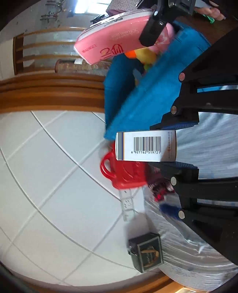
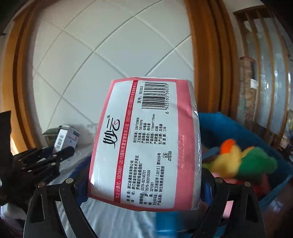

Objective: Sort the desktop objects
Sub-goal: 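Lift the box and tissue pack and carry them toward the crate, then open both grippers over the blue crate to drop the box and tissue pack, then move both grippers back over the bed toward the beanie and medicine box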

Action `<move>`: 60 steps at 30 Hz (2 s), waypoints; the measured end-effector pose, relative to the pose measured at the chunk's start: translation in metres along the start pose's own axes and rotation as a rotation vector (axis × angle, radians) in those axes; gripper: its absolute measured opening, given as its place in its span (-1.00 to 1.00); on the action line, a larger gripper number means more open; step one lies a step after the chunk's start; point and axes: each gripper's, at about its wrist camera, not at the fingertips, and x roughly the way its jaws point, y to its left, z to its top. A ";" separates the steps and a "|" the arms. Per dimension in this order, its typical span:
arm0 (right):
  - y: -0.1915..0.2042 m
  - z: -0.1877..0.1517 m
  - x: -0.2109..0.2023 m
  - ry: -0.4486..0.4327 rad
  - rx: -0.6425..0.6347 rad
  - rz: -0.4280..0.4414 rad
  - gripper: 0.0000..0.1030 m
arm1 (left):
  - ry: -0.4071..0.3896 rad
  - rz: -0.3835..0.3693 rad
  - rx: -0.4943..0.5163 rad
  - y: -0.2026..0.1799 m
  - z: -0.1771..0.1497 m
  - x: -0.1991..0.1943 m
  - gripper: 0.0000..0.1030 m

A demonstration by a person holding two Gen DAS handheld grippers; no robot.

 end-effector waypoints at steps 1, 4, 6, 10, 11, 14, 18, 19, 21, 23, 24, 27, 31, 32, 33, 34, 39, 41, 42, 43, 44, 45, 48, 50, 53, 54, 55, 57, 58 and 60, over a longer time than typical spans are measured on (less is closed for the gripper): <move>-0.019 0.003 -0.002 -0.009 0.003 -0.013 0.79 | -0.005 -0.010 0.008 -0.023 0.009 0.004 -0.44; -0.082 0.014 -0.010 -0.033 0.001 -0.058 0.79 | -0.008 -0.046 0.028 -0.080 0.027 0.017 -0.44; -0.119 0.020 -0.006 -0.035 0.001 -0.088 0.79 | 0.000 -0.053 0.047 -0.120 0.037 0.028 -0.44; -0.165 0.027 0.014 -0.001 -0.009 -0.080 0.79 | 0.072 -0.058 0.079 -0.186 0.047 0.055 -0.44; -0.172 0.026 0.022 0.011 -0.017 -0.075 0.79 | 0.087 -0.052 0.089 -0.199 0.048 0.060 -0.44; -0.187 0.019 0.041 0.054 -0.033 -0.077 0.80 | 0.124 -0.036 0.109 -0.228 0.050 0.071 -0.44; -0.206 0.005 0.053 0.094 -0.053 -0.082 0.80 | 0.159 -0.009 0.123 -0.248 0.048 0.082 -0.43; -0.209 0.003 0.057 0.106 -0.058 -0.072 0.81 | 0.167 -0.003 0.124 -0.250 0.047 0.085 -0.36; -0.214 -0.004 0.056 0.115 -0.072 -0.063 0.81 | 0.168 0.017 0.125 -0.254 0.047 0.089 -0.11; -0.212 -0.008 0.055 0.114 -0.093 -0.063 0.81 | 0.153 0.032 0.122 -0.256 0.047 0.087 0.25; -0.210 -0.008 0.055 0.113 -0.102 -0.058 0.84 | 0.145 0.035 0.119 -0.255 0.046 0.085 0.28; -0.210 -0.009 0.053 0.103 -0.107 -0.048 1.00 | 0.129 0.043 0.106 -0.249 0.046 0.079 0.29; -0.210 -0.012 0.050 0.103 -0.107 -0.033 1.00 | 0.113 0.041 0.056 -0.233 0.045 0.073 0.29; -0.209 -0.012 0.049 0.105 -0.106 -0.031 1.00 | 0.108 0.039 0.042 -0.228 0.045 0.070 0.29; -0.207 -0.012 0.048 0.108 -0.102 -0.029 1.00 | 0.101 0.040 0.030 -0.223 0.044 0.068 0.29; -0.207 -0.013 0.046 0.108 -0.095 -0.024 1.00 | 0.095 0.043 0.017 -0.217 0.044 0.063 0.29; -0.193 -0.006 0.029 0.062 -0.054 0.018 1.00 | 0.048 0.046 -0.050 -0.181 0.039 0.040 0.29; -0.181 0.000 0.020 0.031 -0.041 0.041 1.00 | 0.043 0.052 -0.080 -0.159 0.035 0.031 0.29; -0.174 0.003 0.017 0.017 -0.033 0.057 1.00 | 0.040 0.059 -0.086 -0.150 0.033 0.028 0.29; -0.165 0.005 0.012 -0.002 -0.020 0.078 1.00 | 0.037 0.070 -0.094 -0.139 0.030 0.025 0.29; -0.158 0.007 0.009 -0.015 -0.011 0.091 1.00 | 0.037 0.080 -0.104 -0.126 0.027 0.021 0.29; -0.148 0.008 0.005 -0.029 -0.003 0.105 1.00 | 0.039 0.091 -0.119 -0.110 0.023 0.017 0.29; -0.109 0.015 -0.001 -0.067 -0.002 0.139 1.00 | 0.051 0.116 -0.160 -0.064 0.010 0.008 0.29; -0.080 0.017 -0.005 -0.095 -0.003 0.157 1.00 | 0.060 0.140 -0.187 -0.026 -0.001 0.001 0.29; -0.032 0.020 -0.001 -0.093 0.003 0.182 1.00 | 0.088 0.182 -0.197 0.025 -0.015 -0.006 0.29; -0.018 0.020 0.003 -0.079 0.007 0.194 1.00 | 0.107 0.200 -0.189 0.045 -0.020 -0.007 0.29; -0.003 0.022 0.008 -0.064 0.011 0.210 1.00 | 0.117 0.214 -0.186 0.059 -0.023 -0.007 0.29; 0.029 0.022 0.021 -0.032 0.015 0.234 1.00 | 0.139 0.228 -0.193 0.095 -0.031 -0.007 0.29; 0.044 0.022 0.028 -0.017 0.010 0.233 1.00 | 0.155 0.231 -0.200 0.114 -0.037 -0.005 0.29; 0.075 0.019 0.044 0.014 -0.013 0.228 1.00 | 0.186 0.248 -0.208 0.143 -0.044 0.001 0.29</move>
